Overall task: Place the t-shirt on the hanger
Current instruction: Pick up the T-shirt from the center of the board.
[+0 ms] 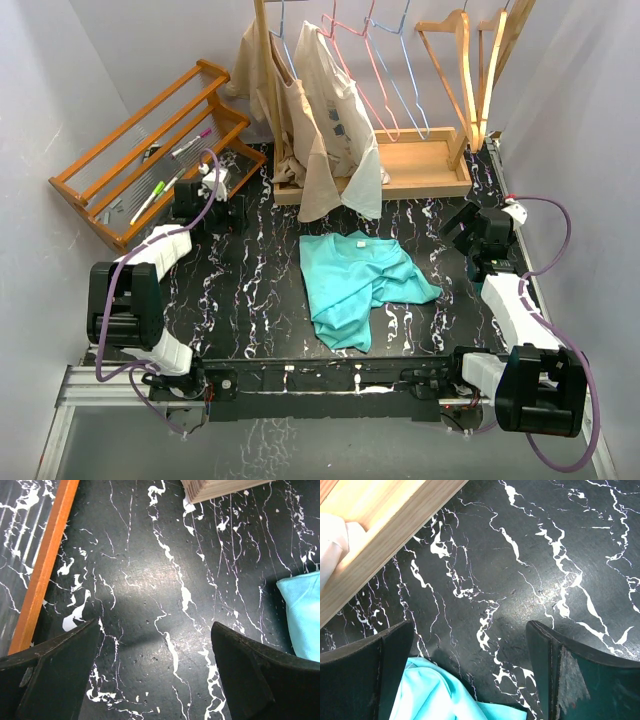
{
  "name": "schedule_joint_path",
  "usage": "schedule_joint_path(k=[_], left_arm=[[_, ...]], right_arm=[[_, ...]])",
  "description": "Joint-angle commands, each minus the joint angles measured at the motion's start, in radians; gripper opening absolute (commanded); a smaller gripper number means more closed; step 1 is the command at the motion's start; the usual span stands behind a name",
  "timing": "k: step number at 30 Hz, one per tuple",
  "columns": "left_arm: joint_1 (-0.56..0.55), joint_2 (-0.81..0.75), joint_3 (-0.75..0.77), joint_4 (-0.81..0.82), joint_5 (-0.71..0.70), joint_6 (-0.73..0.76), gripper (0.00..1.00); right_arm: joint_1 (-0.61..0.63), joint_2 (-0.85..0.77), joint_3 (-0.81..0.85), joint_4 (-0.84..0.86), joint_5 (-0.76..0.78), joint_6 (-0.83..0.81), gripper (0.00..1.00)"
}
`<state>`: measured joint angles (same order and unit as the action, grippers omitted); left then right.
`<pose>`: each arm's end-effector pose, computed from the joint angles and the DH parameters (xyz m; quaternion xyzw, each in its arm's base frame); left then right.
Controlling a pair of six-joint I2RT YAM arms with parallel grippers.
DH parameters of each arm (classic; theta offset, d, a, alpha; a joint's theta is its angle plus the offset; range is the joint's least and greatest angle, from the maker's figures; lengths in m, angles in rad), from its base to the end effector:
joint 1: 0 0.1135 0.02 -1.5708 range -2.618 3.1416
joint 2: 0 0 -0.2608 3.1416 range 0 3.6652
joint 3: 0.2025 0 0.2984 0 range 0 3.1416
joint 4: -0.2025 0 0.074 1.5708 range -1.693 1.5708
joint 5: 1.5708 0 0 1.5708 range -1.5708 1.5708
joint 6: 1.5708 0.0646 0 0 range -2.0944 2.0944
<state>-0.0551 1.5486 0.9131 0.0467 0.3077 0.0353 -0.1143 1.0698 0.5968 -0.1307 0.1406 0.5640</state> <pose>0.3961 -0.0414 0.1737 0.1116 0.8673 -0.1397 0.4646 0.2929 -0.0427 0.1842 0.3246 0.8220 0.0428 0.4660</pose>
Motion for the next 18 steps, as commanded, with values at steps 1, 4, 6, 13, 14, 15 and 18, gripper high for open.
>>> schedule_joint_path(k=[1,4,6,13,14,15,18], left_arm=[[-0.002,-0.053,-0.016,-0.034,0.102,0.047,0.9],[-0.01,-0.062,0.0,-0.104,0.211,0.097,0.88],[-0.038,-0.073,0.012,-0.159,0.252,0.146,0.87],[-0.2,-0.111,0.032,-0.306,0.307,0.305,0.84],[-0.219,-0.112,0.036,-0.311,0.321,0.308,0.83],[-0.233,-0.113,0.04,-0.312,0.331,0.307,0.83],[-0.263,-0.107,0.056,-0.292,0.365,0.298,0.78]], right_arm=[[-0.005,0.0,0.023,0.02,0.028,-0.006,0.99],[-0.004,-0.002,0.027,0.012,-0.023,-0.108,0.98],[-0.005,0.004,0.04,-0.009,-0.105,-0.168,0.98],[-0.005,0.084,0.099,-0.09,-0.182,-0.202,0.98],[-0.005,0.09,0.104,-0.103,-0.188,-0.203,0.98],[-0.005,0.09,0.104,-0.106,-0.193,-0.202,0.98],[-0.005,0.077,0.086,-0.092,-0.207,-0.199,0.98]])
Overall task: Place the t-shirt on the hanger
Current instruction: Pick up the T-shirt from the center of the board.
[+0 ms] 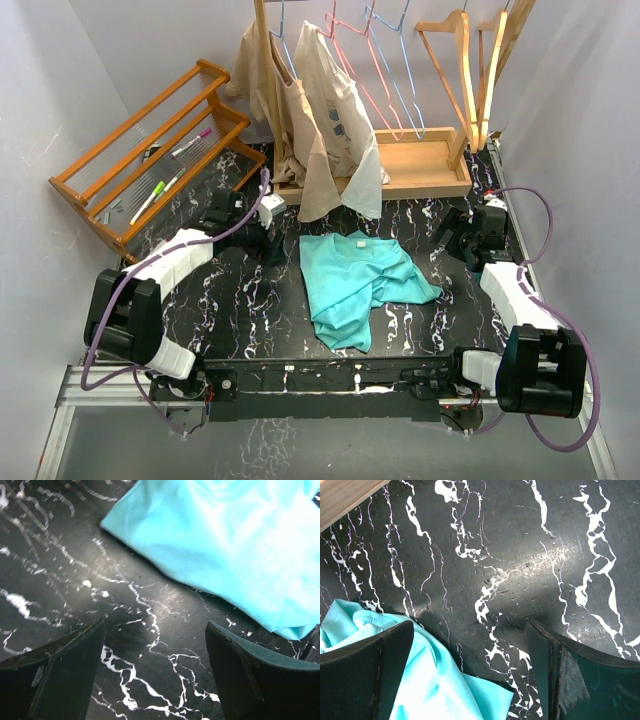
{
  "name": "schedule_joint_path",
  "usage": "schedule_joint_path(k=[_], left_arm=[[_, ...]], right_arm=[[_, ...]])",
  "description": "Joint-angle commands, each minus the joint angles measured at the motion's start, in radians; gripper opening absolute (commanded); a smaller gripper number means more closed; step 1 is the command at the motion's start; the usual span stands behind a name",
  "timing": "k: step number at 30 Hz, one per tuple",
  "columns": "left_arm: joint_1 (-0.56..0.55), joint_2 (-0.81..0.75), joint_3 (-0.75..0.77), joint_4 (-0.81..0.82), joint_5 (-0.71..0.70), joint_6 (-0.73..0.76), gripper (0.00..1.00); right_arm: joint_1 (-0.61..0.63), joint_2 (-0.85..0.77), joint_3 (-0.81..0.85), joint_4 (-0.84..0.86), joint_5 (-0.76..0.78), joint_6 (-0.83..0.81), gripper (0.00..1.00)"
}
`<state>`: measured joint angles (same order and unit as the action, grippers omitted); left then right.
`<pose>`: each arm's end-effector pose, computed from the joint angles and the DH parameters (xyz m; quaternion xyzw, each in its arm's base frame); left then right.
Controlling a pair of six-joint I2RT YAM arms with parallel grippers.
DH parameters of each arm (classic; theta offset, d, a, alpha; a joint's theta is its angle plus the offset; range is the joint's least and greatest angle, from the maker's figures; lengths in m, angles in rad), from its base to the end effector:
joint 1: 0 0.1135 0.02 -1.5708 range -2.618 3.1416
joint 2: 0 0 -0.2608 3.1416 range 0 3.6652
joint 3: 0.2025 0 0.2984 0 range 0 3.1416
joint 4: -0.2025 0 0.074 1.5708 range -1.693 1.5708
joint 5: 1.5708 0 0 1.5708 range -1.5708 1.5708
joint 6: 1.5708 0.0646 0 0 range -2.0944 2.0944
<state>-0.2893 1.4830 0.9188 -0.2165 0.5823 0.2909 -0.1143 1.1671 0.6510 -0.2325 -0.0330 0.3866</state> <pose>0.3417 -0.1388 0.1777 0.3588 0.8156 -0.2647 0.3689 0.3012 -0.0324 0.1670 0.2208 0.8896 0.0692 0.3938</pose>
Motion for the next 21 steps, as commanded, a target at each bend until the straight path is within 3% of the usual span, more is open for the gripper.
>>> schedule_joint_path(k=[1,15,21], left_arm=[[-0.037,-0.03,0.059,-0.021,0.102,0.041,0.77],[-0.184,0.28,0.284,0.049,0.056,0.031,0.73],[-0.218,0.356,0.312,0.126,0.021,-0.006,0.72]], right_arm=[[-0.005,-0.025,0.025,0.019,-0.037,-0.021,0.98],[-0.005,-0.078,0.005,-0.008,-0.056,-0.024,0.98],[-0.005,-0.095,0.001,-0.018,-0.048,-0.026,0.98]])
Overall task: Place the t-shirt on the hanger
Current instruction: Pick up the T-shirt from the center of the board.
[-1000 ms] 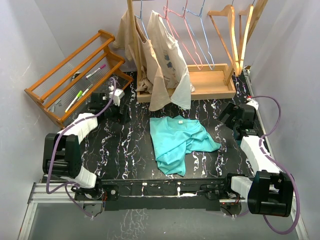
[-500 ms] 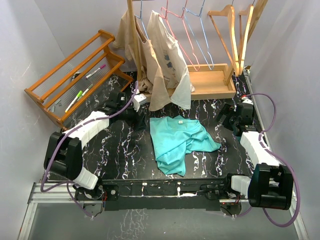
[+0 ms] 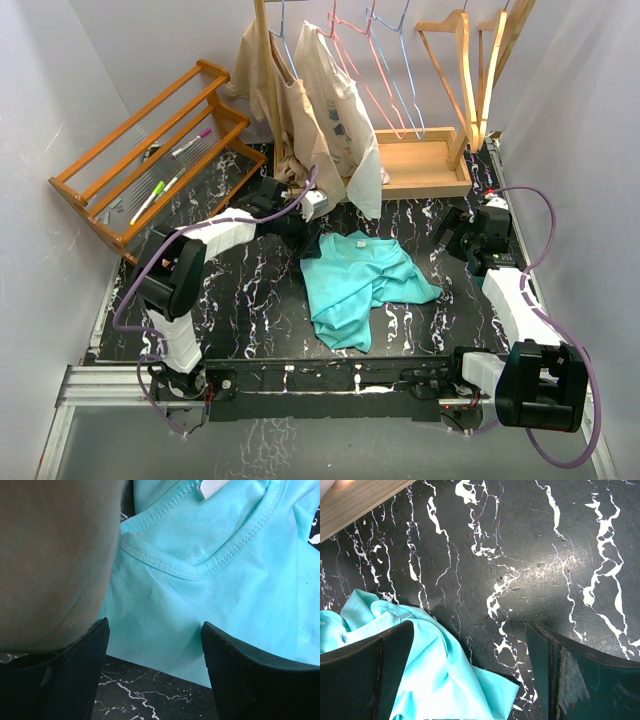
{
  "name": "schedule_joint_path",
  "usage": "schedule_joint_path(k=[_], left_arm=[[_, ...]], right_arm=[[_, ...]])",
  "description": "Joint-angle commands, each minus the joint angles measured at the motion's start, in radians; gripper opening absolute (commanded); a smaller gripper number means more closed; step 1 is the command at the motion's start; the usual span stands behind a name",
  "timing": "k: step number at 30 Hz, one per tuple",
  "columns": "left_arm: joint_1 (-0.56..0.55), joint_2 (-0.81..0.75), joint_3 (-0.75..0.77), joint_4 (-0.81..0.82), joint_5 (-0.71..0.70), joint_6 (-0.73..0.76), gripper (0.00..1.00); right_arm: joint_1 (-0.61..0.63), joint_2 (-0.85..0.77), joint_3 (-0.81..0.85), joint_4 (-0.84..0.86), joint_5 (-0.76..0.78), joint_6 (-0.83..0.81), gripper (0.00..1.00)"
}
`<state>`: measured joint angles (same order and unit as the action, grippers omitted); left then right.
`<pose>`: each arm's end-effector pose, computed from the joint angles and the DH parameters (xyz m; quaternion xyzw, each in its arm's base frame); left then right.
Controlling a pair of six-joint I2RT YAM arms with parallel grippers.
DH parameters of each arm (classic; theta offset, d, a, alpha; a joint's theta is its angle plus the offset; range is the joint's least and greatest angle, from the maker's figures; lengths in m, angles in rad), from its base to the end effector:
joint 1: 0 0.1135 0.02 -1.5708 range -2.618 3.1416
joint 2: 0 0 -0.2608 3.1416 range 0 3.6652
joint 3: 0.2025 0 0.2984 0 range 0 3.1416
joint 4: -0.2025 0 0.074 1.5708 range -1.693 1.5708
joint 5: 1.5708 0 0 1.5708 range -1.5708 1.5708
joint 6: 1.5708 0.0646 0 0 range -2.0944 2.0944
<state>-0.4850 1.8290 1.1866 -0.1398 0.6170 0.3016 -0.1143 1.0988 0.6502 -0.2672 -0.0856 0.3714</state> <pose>0.3775 -0.2412 0.1493 0.4449 0.7678 -0.3127 0.3388 0.2939 -0.0282 0.1823 0.2014 0.8868 0.0917 0.4058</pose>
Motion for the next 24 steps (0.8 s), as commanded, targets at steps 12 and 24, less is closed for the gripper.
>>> schedule_joint_path(k=[12,24], left_arm=[[-0.058,0.03,0.037,0.038,-0.028,-0.044,0.0],[-0.063,-0.288,-0.003,-0.102,-0.123,-0.036,0.0]], right_arm=[[-0.005,-0.046,0.014,-0.016,-0.026,-0.034,0.98],[0.014,-0.056,0.108,-0.052,-0.397,-0.181,0.98]])
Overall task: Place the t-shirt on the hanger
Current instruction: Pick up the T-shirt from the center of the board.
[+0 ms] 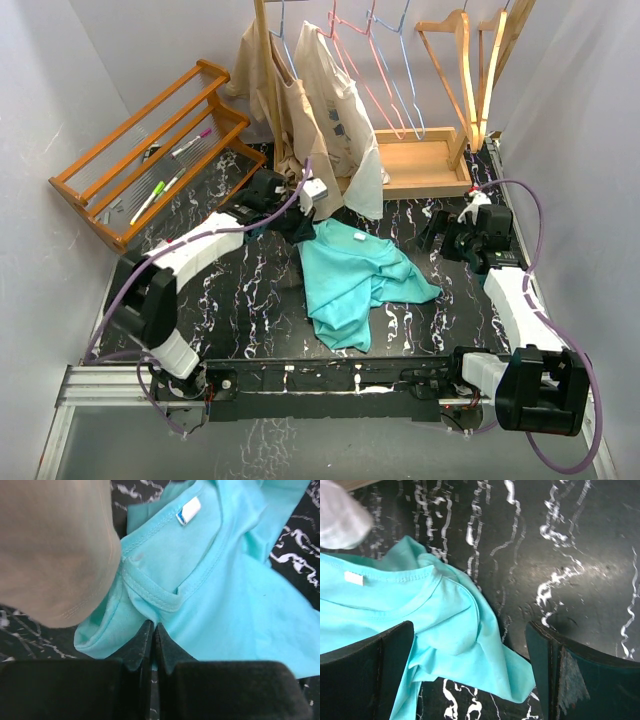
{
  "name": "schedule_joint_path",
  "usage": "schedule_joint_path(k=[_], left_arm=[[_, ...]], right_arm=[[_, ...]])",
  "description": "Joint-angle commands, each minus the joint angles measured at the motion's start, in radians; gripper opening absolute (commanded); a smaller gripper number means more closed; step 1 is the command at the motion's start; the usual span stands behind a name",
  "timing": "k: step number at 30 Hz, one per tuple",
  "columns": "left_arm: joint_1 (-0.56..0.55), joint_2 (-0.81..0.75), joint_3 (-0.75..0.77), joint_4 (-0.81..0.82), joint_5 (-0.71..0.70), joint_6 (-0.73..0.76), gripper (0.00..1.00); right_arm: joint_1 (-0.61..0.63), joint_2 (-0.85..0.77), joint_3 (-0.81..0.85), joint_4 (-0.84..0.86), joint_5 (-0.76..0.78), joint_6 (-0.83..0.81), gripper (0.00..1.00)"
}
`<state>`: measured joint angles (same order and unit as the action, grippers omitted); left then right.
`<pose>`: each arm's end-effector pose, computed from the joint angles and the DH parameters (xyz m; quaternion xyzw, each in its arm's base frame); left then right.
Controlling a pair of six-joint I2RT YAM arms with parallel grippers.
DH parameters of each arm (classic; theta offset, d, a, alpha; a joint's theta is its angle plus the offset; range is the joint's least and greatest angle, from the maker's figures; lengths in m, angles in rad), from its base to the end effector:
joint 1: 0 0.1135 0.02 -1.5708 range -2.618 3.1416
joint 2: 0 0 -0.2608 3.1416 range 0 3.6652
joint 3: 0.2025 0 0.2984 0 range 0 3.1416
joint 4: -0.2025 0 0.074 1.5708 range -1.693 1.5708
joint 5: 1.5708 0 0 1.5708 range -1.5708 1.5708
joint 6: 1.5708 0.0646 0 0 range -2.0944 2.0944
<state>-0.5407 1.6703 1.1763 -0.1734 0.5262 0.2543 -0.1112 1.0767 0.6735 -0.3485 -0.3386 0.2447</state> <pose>0.3551 -0.2511 0.2069 0.4410 0.7571 -0.2917 0.3838 0.2879 -0.0106 0.1915 0.0940 0.9018 0.1804 0.3813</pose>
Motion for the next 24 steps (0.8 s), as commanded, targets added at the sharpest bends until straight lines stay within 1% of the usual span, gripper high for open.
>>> schedule_joint_path(k=[1,5,11,15,21,24], left_arm=[[-0.008,-0.144,0.01,-0.082,-0.037,0.015,0.0],[-0.013,-0.19,0.023,-0.125,-0.027,0.016,0.0],[-0.039,-0.226,0.067,-0.197,-0.033,0.034,0.0],[-0.062,-0.245,0.094,-0.257,-0.029,0.051,0.0],[-0.093,-0.293,0.11,-0.305,0.01,0.063,0.0],[-0.1,-0.297,0.108,-0.325,0.03,0.078,0.0]], right_arm=[[0.019,-0.032,0.092,0.033,-0.166,-0.057,0.98],[0.084,-0.014,0.124,0.054,-0.208,-0.077,0.99],[0.276,0.001,0.16,0.14,-0.234,-0.126,0.98],[0.375,0.004,0.178,0.204,-0.251,-0.147,0.96],[0.462,0.047,0.192,0.255,-0.236,-0.212,0.95],[0.481,0.073,0.174,0.326,-0.255,-0.234,0.96]])
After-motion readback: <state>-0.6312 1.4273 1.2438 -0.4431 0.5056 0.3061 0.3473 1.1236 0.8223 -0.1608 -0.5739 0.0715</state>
